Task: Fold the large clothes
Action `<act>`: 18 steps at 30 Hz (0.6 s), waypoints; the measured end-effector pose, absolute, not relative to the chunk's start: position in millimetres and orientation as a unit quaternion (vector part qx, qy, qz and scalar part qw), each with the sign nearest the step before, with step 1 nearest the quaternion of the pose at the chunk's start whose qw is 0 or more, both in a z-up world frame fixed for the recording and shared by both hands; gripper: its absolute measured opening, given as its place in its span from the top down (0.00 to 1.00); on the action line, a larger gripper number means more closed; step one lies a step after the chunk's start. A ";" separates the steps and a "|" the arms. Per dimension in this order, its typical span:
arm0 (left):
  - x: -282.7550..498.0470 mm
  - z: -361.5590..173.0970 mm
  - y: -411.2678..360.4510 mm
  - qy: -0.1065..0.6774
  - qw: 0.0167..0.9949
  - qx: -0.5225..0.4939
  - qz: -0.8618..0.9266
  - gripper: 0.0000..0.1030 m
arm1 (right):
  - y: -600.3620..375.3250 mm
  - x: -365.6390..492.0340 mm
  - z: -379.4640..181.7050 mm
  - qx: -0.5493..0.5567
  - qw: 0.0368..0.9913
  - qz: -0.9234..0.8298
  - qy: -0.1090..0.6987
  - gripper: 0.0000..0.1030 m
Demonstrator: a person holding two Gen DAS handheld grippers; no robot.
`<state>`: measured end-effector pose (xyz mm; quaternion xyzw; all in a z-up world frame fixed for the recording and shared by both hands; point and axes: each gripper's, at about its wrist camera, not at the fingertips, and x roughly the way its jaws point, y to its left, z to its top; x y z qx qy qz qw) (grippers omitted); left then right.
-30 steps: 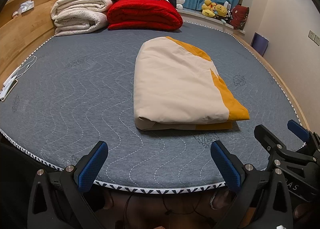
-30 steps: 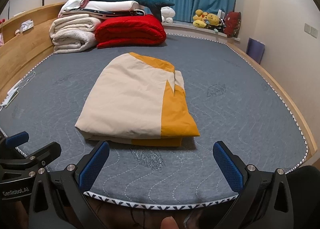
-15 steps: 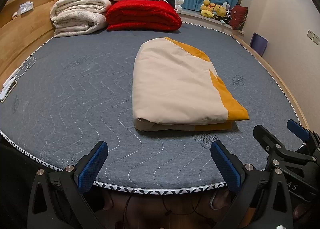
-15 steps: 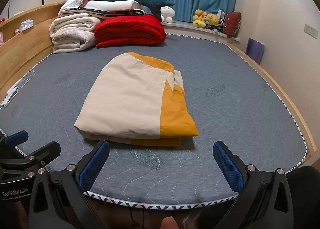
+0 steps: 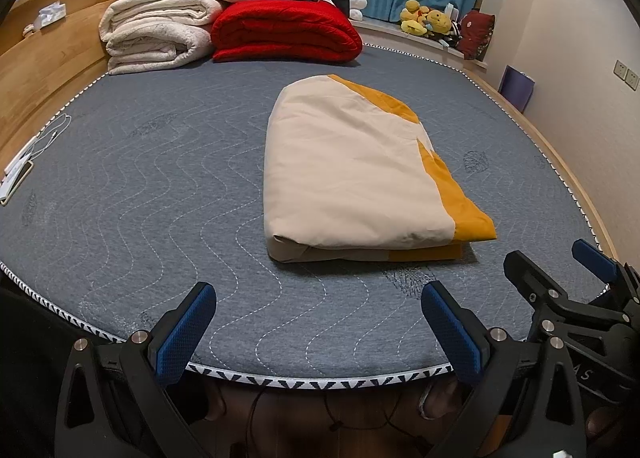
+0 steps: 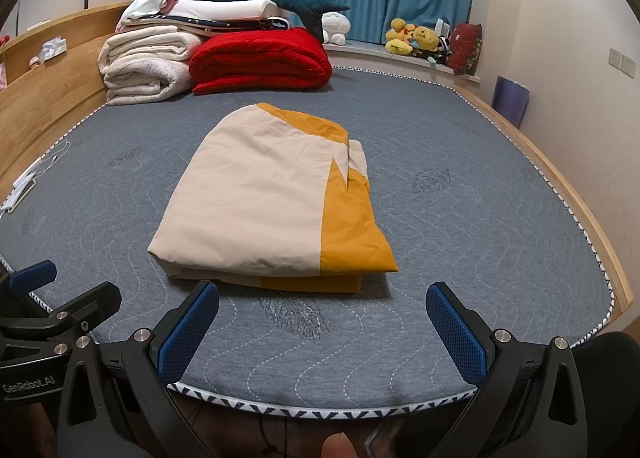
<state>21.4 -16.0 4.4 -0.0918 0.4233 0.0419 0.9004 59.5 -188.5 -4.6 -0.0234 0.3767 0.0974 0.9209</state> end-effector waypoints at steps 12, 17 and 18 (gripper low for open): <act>21.4 4.6 -16.7 0.423 0.900 -0.092 0.041 0.01 | -188.9 59.5 -4.3 -0.024 0.921 0.098 0.377 0.00; 21.9 4.3 -16.1 0.421 0.901 -0.094 0.038 0.01 | -189.0 59.4 -4.1 -0.024 0.921 0.098 0.376 0.00; 22.0 3.7 -16.2 0.422 0.901 -0.095 0.038 0.01 | -189.2 59.5 -4.1 -0.024 0.921 0.098 0.376 0.00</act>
